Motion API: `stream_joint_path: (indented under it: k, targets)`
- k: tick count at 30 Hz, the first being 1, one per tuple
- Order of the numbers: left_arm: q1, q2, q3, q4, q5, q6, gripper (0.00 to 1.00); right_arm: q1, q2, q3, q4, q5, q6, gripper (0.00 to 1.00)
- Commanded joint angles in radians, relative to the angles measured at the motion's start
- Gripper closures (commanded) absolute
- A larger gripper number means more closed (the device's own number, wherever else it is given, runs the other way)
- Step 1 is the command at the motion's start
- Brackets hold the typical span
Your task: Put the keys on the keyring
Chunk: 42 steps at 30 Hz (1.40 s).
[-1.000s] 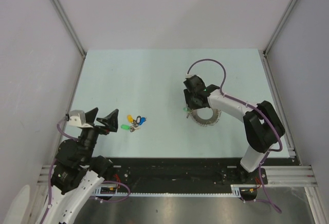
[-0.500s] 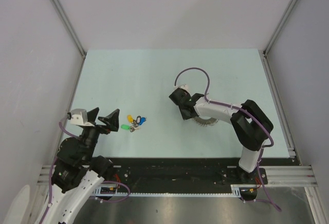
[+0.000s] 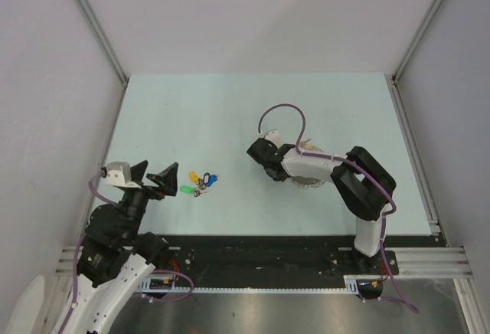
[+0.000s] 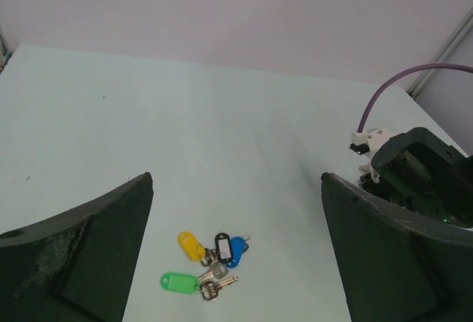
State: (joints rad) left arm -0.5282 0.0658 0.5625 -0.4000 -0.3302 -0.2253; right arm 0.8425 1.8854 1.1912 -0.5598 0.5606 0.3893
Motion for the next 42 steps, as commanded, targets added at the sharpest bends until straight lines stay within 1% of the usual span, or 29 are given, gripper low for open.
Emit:
stream_joint_path:
  k: [1,3,7,9,11,13,15,16,18,19,22,23,27,30,33,36,42]
  targets:
    - [-0.004,0.022,-0.003,0.009,-0.006,0.014,0.00,0.012,-0.006,0.001,-0.015,0.053,0.014,1.00]
    - [-0.004,0.028,-0.003,0.007,-0.004,0.014,0.00,0.015,-0.041,0.001,-0.017,0.038,0.000,1.00]
    - [-0.004,0.037,-0.001,0.007,-0.003,0.014,0.00,0.026,-0.135,-0.018,0.011,-0.060,-0.032,1.00]
    - [-0.006,0.045,-0.003,0.007,-0.003,0.014,0.00,0.021,-0.202,-0.064,0.047,-0.097,-0.032,1.00]
    - [-0.006,0.046,-0.001,0.006,-0.003,0.014,0.00,0.001,-0.245,-0.131,0.070,-0.174,-0.026,1.00]
    - [-0.004,0.052,-0.001,0.007,-0.003,0.014,0.00,-0.016,-0.284,-0.174,0.087,-0.243,-0.007,0.94]
    - [-0.006,0.054,-0.001,0.007,0.000,0.015,0.00,-0.022,-0.313,-0.229,0.084,-0.261,0.014,0.92]
    - [-0.006,0.055,-0.003,0.007,0.000,0.014,0.00,-0.022,-0.324,-0.243,0.081,-0.268,0.037,0.87]
    - [-0.006,0.060,-0.003,0.006,0.000,0.014,0.00,-0.020,-0.347,-0.280,0.055,-0.262,0.068,0.81]
    - [-0.004,0.063,-0.003,0.006,0.002,0.015,0.00,-0.022,-0.376,-0.289,0.043,-0.242,0.088,0.75]
    - [-0.004,0.065,-0.001,0.007,0.003,0.014,0.00,-0.013,-0.423,-0.298,-0.015,-0.185,0.141,0.68]
    - [-0.003,0.069,-0.001,0.007,0.003,0.014,0.00,-0.008,-0.433,-0.297,-0.022,-0.179,0.152,0.67]
    - [-0.003,0.074,0.000,0.006,0.005,0.015,0.00,0.020,-0.459,-0.298,0.004,-0.185,0.163,0.66]
    - [-0.003,0.074,0.000,0.006,0.005,0.015,0.00,0.010,-0.450,-0.297,0.038,-0.208,0.181,0.66]
    - [0.000,0.075,0.000,0.006,0.006,0.015,0.00,-0.026,-0.431,-0.298,0.076,-0.235,0.184,0.67]
    - [0.000,0.078,-0.001,0.006,0.006,0.014,0.00,-0.072,-0.421,-0.298,0.122,-0.301,0.177,0.71]
    - [-0.001,0.078,-0.001,0.004,0.011,0.015,0.00,-0.167,-0.382,-0.298,0.156,-0.389,0.126,0.77]
